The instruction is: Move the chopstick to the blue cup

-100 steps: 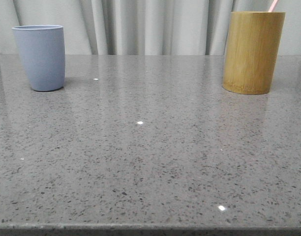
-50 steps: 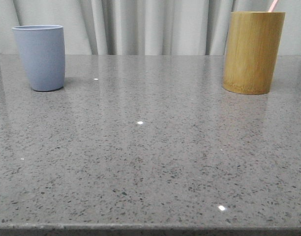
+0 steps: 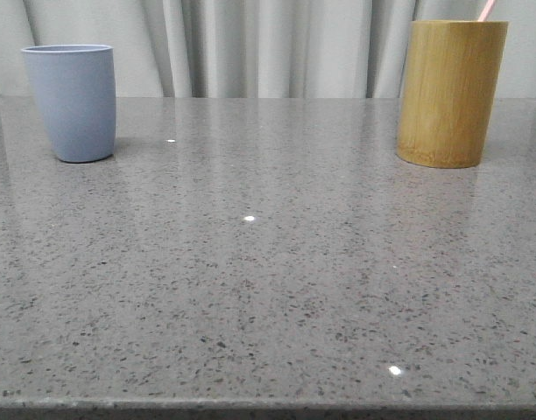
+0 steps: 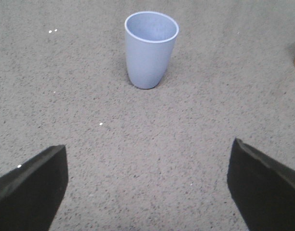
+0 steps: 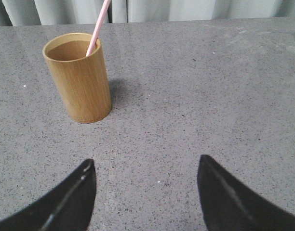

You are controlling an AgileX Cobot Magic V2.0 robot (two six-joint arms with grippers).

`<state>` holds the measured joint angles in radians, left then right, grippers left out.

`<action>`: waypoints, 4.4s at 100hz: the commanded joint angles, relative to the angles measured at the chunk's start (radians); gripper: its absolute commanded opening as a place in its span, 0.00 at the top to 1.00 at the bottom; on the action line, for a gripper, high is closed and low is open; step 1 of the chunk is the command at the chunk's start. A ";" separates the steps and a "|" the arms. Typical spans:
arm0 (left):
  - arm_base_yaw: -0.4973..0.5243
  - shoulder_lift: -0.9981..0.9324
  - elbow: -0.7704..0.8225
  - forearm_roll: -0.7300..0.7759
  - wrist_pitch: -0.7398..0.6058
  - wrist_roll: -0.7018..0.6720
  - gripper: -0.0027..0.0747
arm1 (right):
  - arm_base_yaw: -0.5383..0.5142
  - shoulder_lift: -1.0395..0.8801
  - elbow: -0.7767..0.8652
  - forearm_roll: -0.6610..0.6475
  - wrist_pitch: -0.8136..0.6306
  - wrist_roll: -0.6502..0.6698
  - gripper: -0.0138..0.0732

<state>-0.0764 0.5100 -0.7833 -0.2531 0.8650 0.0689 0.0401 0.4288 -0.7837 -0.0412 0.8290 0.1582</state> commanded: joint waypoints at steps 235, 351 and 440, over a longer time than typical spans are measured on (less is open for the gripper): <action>-0.301 1.132 -0.965 -0.093 0.041 0.047 0.99 | -0.004 0.015 -0.032 -0.007 -0.110 -0.005 0.30; -0.535 1.289 -0.971 0.001 0.001 0.047 0.65 | -0.004 0.015 -0.032 -0.007 -0.099 -0.005 0.30; -0.419 1.109 -1.015 -0.006 0.083 0.021 0.15 | -0.004 0.015 -0.032 -0.007 -0.101 -0.005 0.30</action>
<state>-0.5334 1.7180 -1.7928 -0.2441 1.0082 0.1003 0.0401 0.4305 -0.7837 -0.0412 0.7996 0.1582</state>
